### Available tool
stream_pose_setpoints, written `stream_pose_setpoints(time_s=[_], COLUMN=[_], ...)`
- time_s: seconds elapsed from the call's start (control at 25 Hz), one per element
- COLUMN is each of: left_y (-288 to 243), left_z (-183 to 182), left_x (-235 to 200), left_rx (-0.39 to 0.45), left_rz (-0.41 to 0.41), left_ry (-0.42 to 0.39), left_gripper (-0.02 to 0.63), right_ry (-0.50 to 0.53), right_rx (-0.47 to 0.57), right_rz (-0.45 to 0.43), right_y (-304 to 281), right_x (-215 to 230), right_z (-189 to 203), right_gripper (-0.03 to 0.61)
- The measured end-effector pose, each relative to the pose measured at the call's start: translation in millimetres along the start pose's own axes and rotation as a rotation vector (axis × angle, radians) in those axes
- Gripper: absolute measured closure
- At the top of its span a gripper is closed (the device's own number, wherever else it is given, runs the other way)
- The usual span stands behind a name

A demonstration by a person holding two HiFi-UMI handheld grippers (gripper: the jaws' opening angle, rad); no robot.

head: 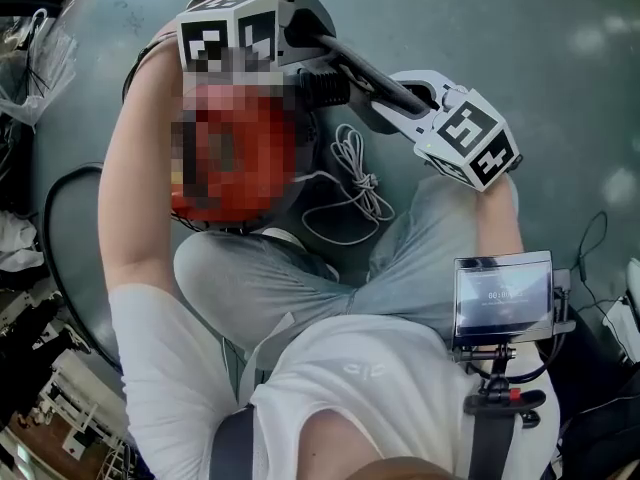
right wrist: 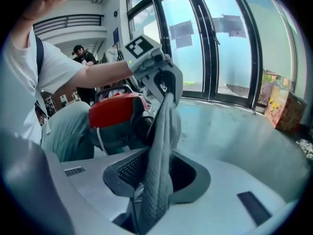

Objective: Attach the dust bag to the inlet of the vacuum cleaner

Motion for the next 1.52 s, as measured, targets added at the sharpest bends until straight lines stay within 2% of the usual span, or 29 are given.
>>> stream_pose_setpoints(time_s=[0.04, 0.12, 0.16, 0.2, 0.28, 0.36, 0.56, 0.8, 1.04, 1.32, 1.52], left_y=[4.3, 11.5, 12.7, 11.8, 3.9, -10.5, -45.8, -40.9, -42.3, -46.0, -40.2], left_z=[0.3, -1.8, -3.3, -4.7, -7.8, -8.6, 11.1, 18.0, 24.5, 30.9, 29.7], left_x=[-2.1, -5.5, -6.7, -8.2, -12.4, -14.8, -4.1, 1.9, 3.1, -1.4, 9.2], left_rx=[0.017, 0.047, 0.050, 0.046, 0.031, 0.016, 0.022, 0.089, 0.175, 0.237, 0.304], left_rz=[-0.010, -0.017, -0.016, -0.016, -0.014, 0.009, 0.101, 0.150, 0.178, 0.160, 0.269], left_ry=[0.010, 0.019, 0.014, 0.005, -0.015, -0.022, 0.026, 0.108, 0.207, 0.293, 0.393], left_gripper=[0.583, 0.583, 0.583, 0.583, 0.583, 0.581, 0.581, 0.581, 0.584, 0.584, 0.584], right_ry=[0.009, 0.023, 0.019, 0.003, -0.051, -0.084, -0.054, 0.000, 0.018, -0.035, -0.020], right_rx=[-0.045, -0.125, -0.150, -0.165, -0.179, -0.193, -0.254, -0.205, -0.151, -0.151, -0.199], right_rz=[0.037, 0.078, 0.062, 0.024, -0.063, -0.109, -0.060, -0.081, -0.122, -0.140, -0.184], right_y=[-0.2, -0.4, 0.0, 1.2, 5.5, 5.8, -24.7, -41.1, -42.3, -49.1, -44.8], right_x=[3.8, 8.7, 7.5, 3.9, -6.2, -14.8, -37.0, -63.9, -66.5, -57.9, -59.8], right_z=[5.6, 15.5, 18.0, 19.2, 21.4, 26.4, 39.3, 18.2, 7.7, 2.3, 9.8], right_gripper=[0.464, 0.463, 0.467, 0.536, 0.558, 0.560, 0.560, 0.560, 0.560, 0.560, 0.560])
Point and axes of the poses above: the fingertips, and each gripper's own axes: y backward along the fingers, x to its right, z out of its underside, the point moved 6 cm from there along y, backward along the fingers, and after that the axes turned 12 degrees about -y, right-handed, at the moved point
